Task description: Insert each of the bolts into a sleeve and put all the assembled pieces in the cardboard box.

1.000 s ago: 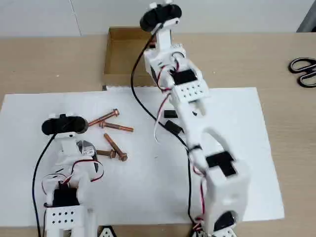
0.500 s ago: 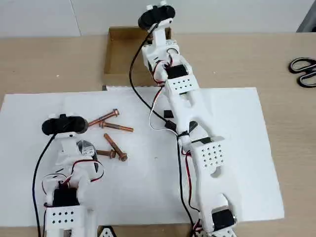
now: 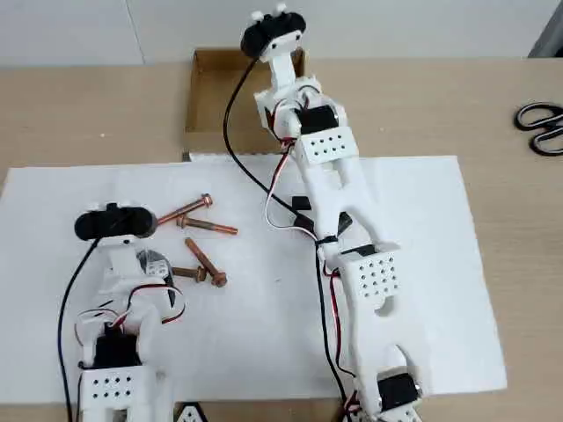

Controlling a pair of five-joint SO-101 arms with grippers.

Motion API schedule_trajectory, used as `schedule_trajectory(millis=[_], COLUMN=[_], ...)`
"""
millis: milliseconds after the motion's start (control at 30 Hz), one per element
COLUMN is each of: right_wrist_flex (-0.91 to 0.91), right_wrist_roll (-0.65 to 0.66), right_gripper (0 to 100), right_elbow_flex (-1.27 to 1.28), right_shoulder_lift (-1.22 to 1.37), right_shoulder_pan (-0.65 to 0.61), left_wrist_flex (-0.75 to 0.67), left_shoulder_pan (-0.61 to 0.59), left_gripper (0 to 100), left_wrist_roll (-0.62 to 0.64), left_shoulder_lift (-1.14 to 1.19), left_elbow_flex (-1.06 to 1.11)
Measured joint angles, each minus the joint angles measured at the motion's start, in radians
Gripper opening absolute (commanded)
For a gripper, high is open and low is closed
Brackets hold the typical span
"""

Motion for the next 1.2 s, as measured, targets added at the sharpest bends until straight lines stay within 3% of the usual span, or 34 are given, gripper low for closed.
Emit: schedule_trajectory(millis=[167, 433, 600, 733, 1000, 1100, 1200], right_wrist_flex=[0.21, 0.749, 0.816, 0.819, 0.819, 0.819, 0.819], right_wrist_roll=[0.0, 0.003, 0.003, 0.003, 0.003, 0.018, 0.115], right_gripper=[11.1, 10.2, 10.1, 10.1, 10.1, 10.1, 10.4], right_elbow_flex=[-0.195, -0.44, -0.431, -0.262, 0.327, 0.425, 0.443], right_shoulder_lift=[0.0, 0.0, -0.011, -0.115, -0.428, -0.45, -0.451], right_shoulder_pan=[0.0, 0.0, 0.006, -0.003, -0.028, -0.021, -0.005], left_wrist_flex=[0.0, 0.0, 0.0, 0.0, 0.0, 0.0, 0.0], left_shoulder_pan=[0.0, -0.006, -0.006, -0.006, -0.006, -0.006, -0.006], left_gripper=[1, 1, 1, 1, 1, 1, 1], left_wrist_roll=[0.0, 0.0, 0.0, 0.0, 0.0, 0.0, 0.0], left_shoulder_lift=[0.0, 0.0, 0.0, 0.0, 0.0, 0.0, 0.0], left_elbow_flex=[0.0, 0.0, 0.0, 0.0, 0.0, 0.0, 0.0])
